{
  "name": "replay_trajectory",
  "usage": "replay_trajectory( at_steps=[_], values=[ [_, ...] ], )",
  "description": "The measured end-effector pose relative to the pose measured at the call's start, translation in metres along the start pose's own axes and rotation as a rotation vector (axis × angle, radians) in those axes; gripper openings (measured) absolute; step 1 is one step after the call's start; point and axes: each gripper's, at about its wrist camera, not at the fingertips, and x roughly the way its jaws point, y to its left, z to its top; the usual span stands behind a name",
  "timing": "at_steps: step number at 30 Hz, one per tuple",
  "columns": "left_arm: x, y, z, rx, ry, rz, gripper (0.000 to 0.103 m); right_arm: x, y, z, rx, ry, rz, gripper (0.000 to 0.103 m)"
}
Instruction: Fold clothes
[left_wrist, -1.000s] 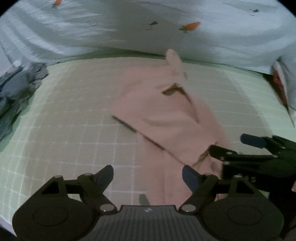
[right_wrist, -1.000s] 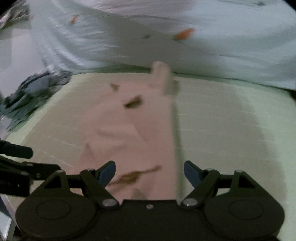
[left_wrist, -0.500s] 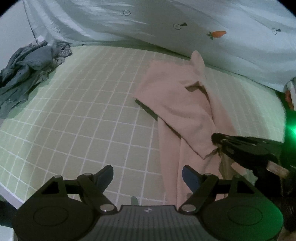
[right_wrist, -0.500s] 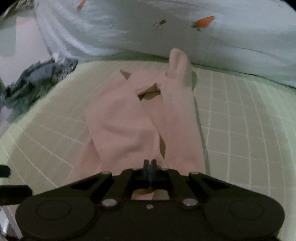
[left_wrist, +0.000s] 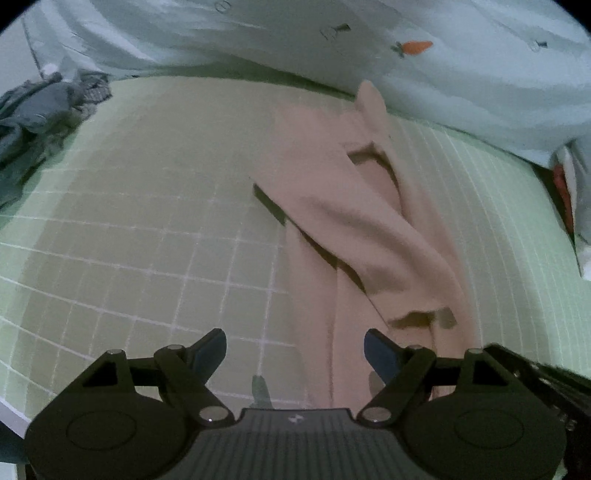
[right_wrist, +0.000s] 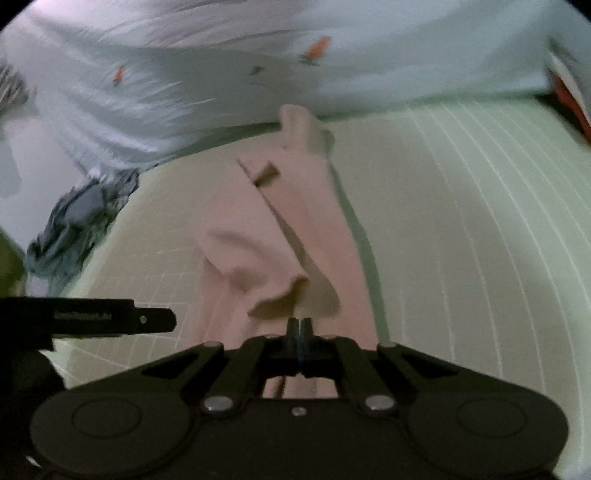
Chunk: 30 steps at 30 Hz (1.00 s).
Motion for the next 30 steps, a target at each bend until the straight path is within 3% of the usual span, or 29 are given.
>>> replay_trajectory(
  at_steps=[3, 4, 5, 7, 10, 11, 12, 16, 20, 21, 23, 24, 25, 30],
  values=[
    [-0.001, 0.0, -0.004, 0.01, 0.006, 0.008, 0.082, -0.005, -0.011, -0.004, 0.036, -0.012, -0.045, 0.007],
    [-0.001, -0.001, -0.005, 0.013, 0.008, 0.01, 0.082, -0.003, -0.012, -0.003, 0.036, -0.013, -0.057, 0.026],
    [-0.002, -0.001, -0.006, 0.016, 0.01, 0.013, 0.082, -0.002, -0.013, -0.002, 0.036, -0.016, -0.07, 0.055],
    [-0.002, -0.001, -0.009, 0.023, 0.014, 0.018, 0.082, 0.004, -0.008, 0.001, 0.015, -0.038, -0.081, 0.077],
    [-0.003, -0.002, -0.012, 0.032, 0.02, 0.026, 0.085, 0.017, 0.006, 0.008, -0.073, -0.061, -0.058, 0.092],
    [-0.004, -0.002, -0.014, 0.035, 0.022, 0.028, 0.085, 0.022, 0.011, 0.011, -0.103, -0.069, -0.052, 0.102],
    [-0.004, -0.002, -0.015, 0.039, 0.024, 0.031, 0.086, 0.029, 0.015, 0.014, -0.129, -0.075, -0.046, 0.103],
    [-0.01, 0.008, -0.016, 0.016, 0.016, 0.05, 0.086, 0.053, 0.025, 0.03, -0.172, -0.06, -0.024, 0.101],
    [-0.012, 0.016, -0.016, -0.002, 0.018, 0.073, 0.086, 0.076, 0.036, 0.038, -0.207, 0.003, 0.006, 0.077],
    [-0.012, 0.018, -0.015, -0.006, 0.019, 0.076, 0.086, 0.081, 0.038, 0.038, -0.209, 0.018, 0.007, 0.065],
    [-0.012, 0.021, -0.013, -0.014, 0.019, 0.078, 0.086, 0.087, 0.04, 0.036, -0.224, 0.034, 0.017, 0.03],
    [-0.011, 0.022, -0.011, -0.018, 0.018, 0.079, 0.086, 0.087, 0.041, 0.035, -0.228, 0.036, 0.028, 0.021],
    [-0.011, 0.023, -0.01, -0.021, 0.014, 0.079, 0.086, 0.078, 0.039, 0.035, -0.198, 0.026, 0.052, 0.003],
    [-0.011, 0.023, -0.004, -0.032, -0.004, 0.063, 0.086, 0.037, 0.029, 0.038, -0.044, -0.025, 0.172, 0.002]
  ],
)
